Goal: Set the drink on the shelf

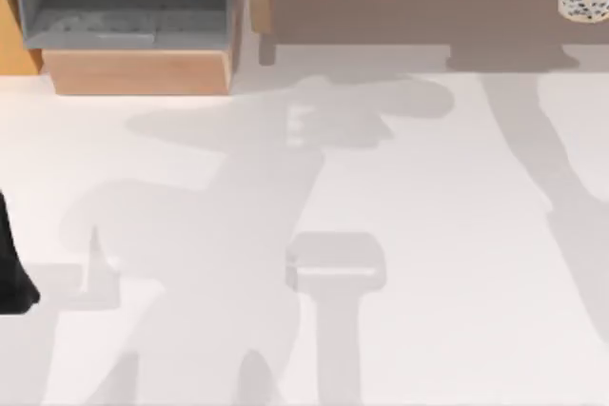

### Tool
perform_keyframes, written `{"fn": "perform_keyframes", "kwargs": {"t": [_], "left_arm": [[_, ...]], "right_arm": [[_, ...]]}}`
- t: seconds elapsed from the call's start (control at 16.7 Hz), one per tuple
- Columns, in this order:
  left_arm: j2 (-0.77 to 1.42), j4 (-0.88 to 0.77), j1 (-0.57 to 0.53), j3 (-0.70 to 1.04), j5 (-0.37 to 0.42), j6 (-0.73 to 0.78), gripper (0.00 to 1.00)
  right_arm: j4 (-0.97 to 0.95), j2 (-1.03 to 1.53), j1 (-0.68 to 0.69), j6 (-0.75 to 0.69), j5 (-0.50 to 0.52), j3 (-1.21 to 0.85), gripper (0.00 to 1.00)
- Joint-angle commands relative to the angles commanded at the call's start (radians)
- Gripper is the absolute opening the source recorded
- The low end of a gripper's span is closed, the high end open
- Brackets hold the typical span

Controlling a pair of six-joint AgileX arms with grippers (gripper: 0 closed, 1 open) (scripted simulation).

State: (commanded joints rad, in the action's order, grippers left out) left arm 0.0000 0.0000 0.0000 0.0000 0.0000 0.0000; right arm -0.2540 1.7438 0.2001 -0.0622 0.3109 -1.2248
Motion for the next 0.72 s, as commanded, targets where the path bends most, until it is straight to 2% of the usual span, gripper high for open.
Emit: {"fn": "perform_keyframes", "kwargs": {"t": [0.24, 0.54, 0.72], "left_arm": [[0.0, 0.0, 0.0, 0.0, 0.0, 0.0, 1.0], [0.0, 0.0, 0.0, 0.0, 0.0, 0.0, 1.0], [0.0, 0.0, 0.0, 0.0, 0.0, 0.0, 1.0]], "right_arm": [[-0.024, 0.031, -0.02, 0.018, -0.035, -0.055, 0.0], [-0.14, 0.186, -0.062, 0.079, -0.13, -0.199, 0.0], [-0.152, 0.199, -0.067, 0.086, -0.141, -0.21, 0.0]]}}
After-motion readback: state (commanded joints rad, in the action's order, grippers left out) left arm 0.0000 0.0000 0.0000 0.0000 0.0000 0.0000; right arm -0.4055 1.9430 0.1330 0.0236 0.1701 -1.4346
